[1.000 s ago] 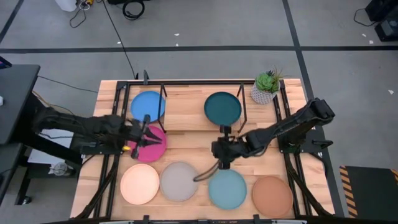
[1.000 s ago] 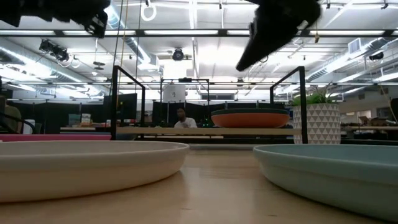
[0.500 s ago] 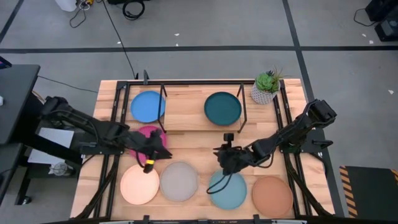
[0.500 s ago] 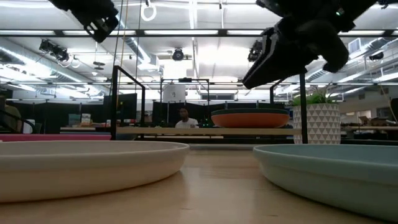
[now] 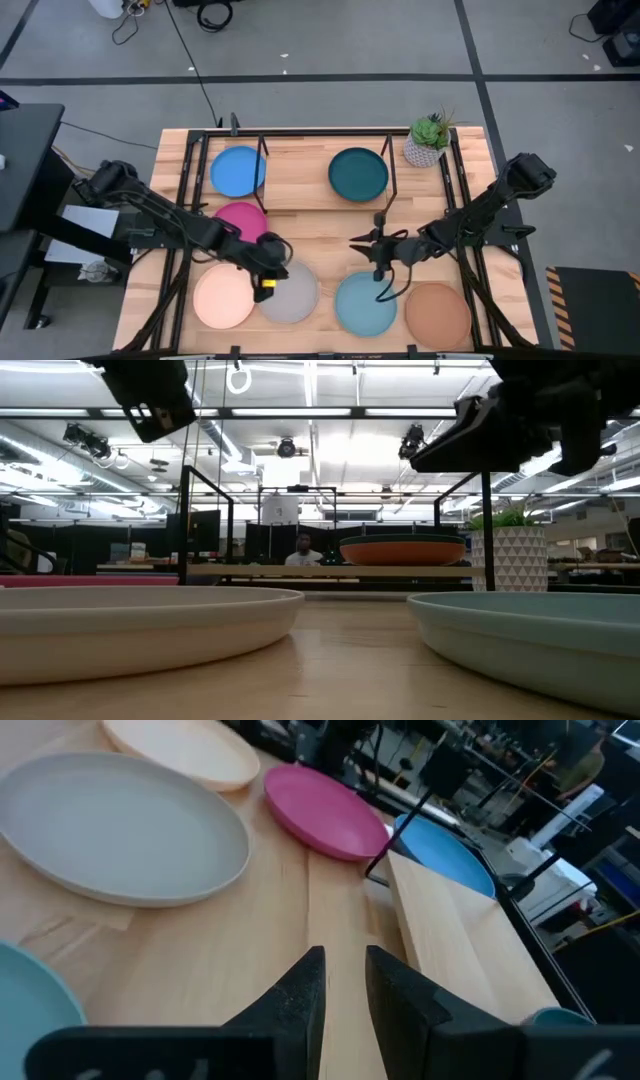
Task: Place and stack plates onto a shelf
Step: Put the gray plate on the shelf, then stack the pink plate on top of the dark green plate on the shelf
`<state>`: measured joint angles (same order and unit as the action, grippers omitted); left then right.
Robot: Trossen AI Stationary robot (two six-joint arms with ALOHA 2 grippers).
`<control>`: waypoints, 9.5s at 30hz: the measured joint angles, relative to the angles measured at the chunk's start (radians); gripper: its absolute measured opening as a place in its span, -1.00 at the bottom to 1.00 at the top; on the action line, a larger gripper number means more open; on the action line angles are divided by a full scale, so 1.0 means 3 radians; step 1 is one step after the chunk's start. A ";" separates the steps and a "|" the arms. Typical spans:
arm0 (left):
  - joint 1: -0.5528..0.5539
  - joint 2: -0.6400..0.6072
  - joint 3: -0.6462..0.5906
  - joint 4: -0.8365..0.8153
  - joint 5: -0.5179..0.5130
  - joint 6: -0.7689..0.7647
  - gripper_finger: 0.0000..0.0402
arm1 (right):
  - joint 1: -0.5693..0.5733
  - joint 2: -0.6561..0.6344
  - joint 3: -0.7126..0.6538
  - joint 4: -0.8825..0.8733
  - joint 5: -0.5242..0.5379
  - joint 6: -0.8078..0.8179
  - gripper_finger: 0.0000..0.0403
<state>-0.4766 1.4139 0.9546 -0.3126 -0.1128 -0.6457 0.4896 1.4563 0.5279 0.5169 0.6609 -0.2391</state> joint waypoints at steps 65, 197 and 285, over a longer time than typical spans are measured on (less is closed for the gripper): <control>-0.0985 0.1950 0.1318 -0.1169 -0.0186 0.0501 -0.89 | -0.0356 0.0264 -0.0096 0.0316 -0.0385 -0.0012 -0.60; -0.0425 0.0110 -0.0334 -0.1775 -0.0711 -0.1247 -0.72 | -0.0486 0.0266 -0.0217 0.0569 -0.0810 -0.0145 -0.60; 0.1757 0.1500 0.1466 0.0103 -0.0313 0.4395 -0.91 | 0.0612 0.0264 -0.0265 0.0557 0.0027 0.0698 -0.60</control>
<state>0.0505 1.8641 1.3945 -0.2816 -0.2068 0.6729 0.6731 1.5356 0.4484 0.6840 0.6689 -0.0296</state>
